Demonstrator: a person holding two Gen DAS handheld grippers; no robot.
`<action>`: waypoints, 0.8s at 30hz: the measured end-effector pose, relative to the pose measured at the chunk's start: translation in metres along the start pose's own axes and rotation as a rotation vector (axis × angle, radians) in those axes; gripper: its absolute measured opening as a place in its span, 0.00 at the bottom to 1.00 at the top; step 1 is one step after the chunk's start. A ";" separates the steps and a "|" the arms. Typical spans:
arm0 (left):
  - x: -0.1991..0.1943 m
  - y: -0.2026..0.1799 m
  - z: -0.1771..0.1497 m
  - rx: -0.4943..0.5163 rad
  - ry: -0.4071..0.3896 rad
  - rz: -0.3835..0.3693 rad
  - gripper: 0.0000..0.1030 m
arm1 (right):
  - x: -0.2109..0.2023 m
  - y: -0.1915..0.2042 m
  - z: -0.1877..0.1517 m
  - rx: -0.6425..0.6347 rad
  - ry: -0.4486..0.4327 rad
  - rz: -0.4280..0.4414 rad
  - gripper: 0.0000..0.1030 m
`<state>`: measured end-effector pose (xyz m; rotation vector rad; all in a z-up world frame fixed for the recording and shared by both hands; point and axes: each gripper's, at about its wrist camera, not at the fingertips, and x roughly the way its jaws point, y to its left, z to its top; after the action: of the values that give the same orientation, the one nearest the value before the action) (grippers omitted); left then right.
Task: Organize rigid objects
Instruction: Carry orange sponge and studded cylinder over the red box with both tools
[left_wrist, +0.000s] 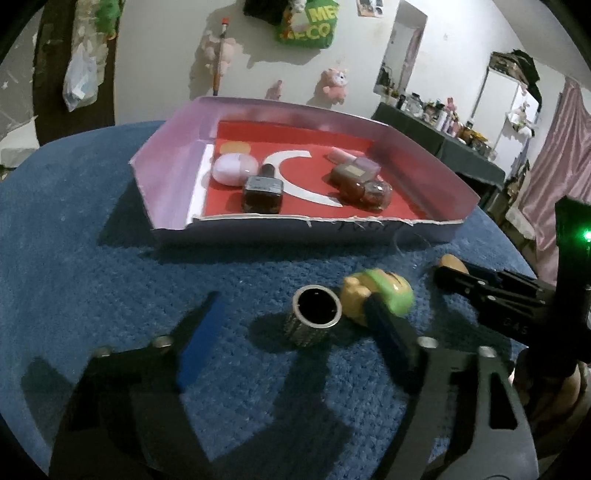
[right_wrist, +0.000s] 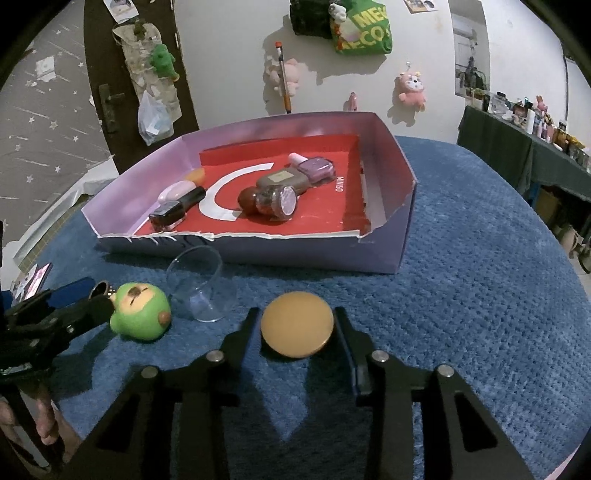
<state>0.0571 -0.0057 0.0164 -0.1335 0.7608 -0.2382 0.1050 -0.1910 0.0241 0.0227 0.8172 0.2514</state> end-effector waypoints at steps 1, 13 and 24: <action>0.001 -0.001 0.001 0.002 0.002 -0.004 0.55 | 0.000 0.000 0.000 -0.001 0.000 -0.001 0.39; 0.005 -0.001 -0.002 0.012 0.010 -0.044 0.24 | -0.004 -0.001 -0.003 0.000 -0.006 0.013 0.39; -0.018 -0.014 0.013 0.058 -0.045 -0.042 0.24 | -0.029 0.007 0.011 -0.021 -0.066 0.053 0.39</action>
<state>0.0513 -0.0137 0.0405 -0.1001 0.7059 -0.2962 0.0926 -0.1903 0.0537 0.0329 0.7490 0.3078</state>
